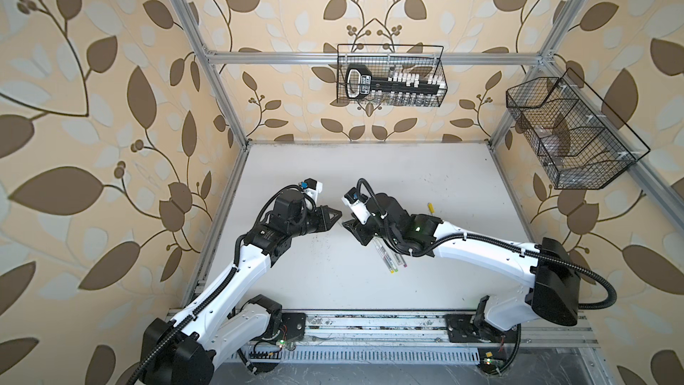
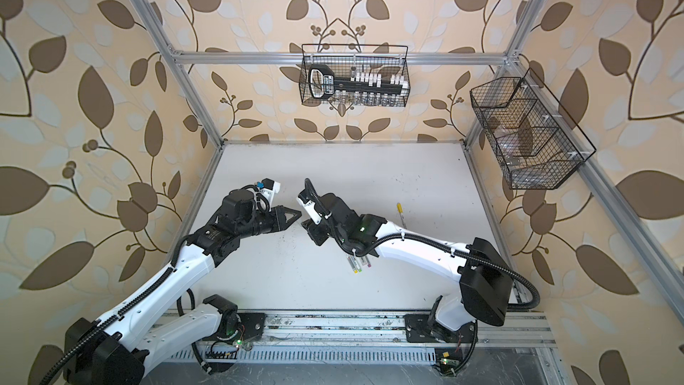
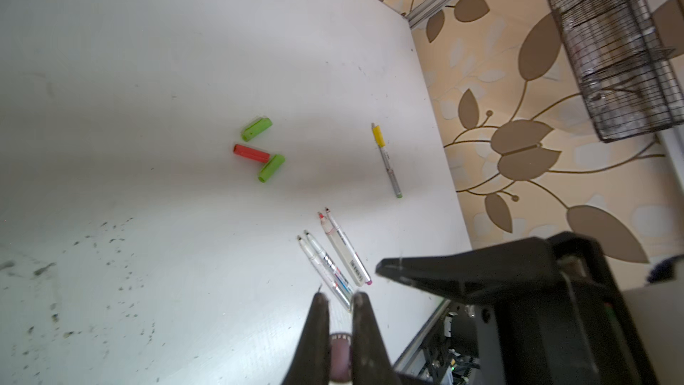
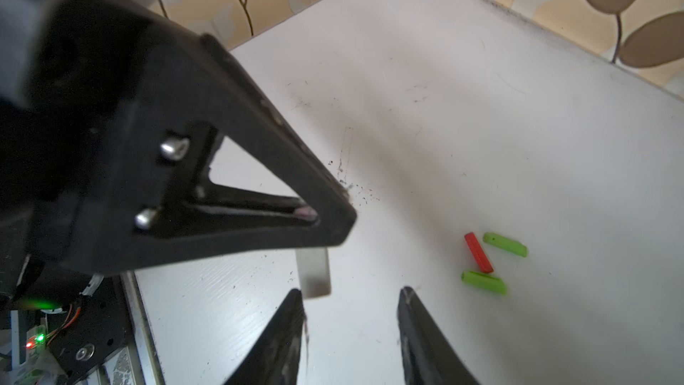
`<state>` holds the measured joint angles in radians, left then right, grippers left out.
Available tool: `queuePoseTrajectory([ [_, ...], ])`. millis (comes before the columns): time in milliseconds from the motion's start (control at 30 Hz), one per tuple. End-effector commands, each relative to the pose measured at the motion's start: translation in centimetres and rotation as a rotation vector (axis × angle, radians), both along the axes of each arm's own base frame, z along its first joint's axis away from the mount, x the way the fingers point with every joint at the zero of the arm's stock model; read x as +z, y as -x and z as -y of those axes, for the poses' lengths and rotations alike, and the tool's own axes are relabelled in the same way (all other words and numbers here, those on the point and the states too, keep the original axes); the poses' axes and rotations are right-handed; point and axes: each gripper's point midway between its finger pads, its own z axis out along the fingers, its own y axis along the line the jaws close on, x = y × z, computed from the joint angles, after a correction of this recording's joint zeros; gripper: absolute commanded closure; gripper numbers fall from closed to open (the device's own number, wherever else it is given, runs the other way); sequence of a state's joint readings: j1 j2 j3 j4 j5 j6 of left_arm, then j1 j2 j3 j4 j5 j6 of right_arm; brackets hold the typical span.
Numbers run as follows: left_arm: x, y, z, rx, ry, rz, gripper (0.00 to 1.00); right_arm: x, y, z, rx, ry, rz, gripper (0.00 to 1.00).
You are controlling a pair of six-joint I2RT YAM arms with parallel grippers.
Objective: Insert pens into pen caps
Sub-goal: Pass a pen, then pick up a pen at the center of the table.
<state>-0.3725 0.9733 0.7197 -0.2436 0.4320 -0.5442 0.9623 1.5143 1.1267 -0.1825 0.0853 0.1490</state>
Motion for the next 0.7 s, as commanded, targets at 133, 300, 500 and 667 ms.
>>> queuePoseTrajectory([
  [133,0.0,-1.1,-3.1,0.099,-0.179,0.013,1.00,-4.0,-0.3,5.4,-0.119,0.112,-0.156,0.55],
  [300,0.4,-1.3,-3.5,0.114,-0.178,0.031,1.00,-7.9,0.0,9.1,-0.217,0.229,-0.293,0.61],
  [500,0.2,-1.4,-3.4,0.110,-0.172,0.022,1.00,-11.9,1.2,12.4,-0.297,0.401,-0.406,0.71],
  [667,0.0,-1.4,-3.3,0.105,-0.161,0.015,1.00,-13.7,2.1,13.1,-0.313,0.454,-0.454,0.73],
])
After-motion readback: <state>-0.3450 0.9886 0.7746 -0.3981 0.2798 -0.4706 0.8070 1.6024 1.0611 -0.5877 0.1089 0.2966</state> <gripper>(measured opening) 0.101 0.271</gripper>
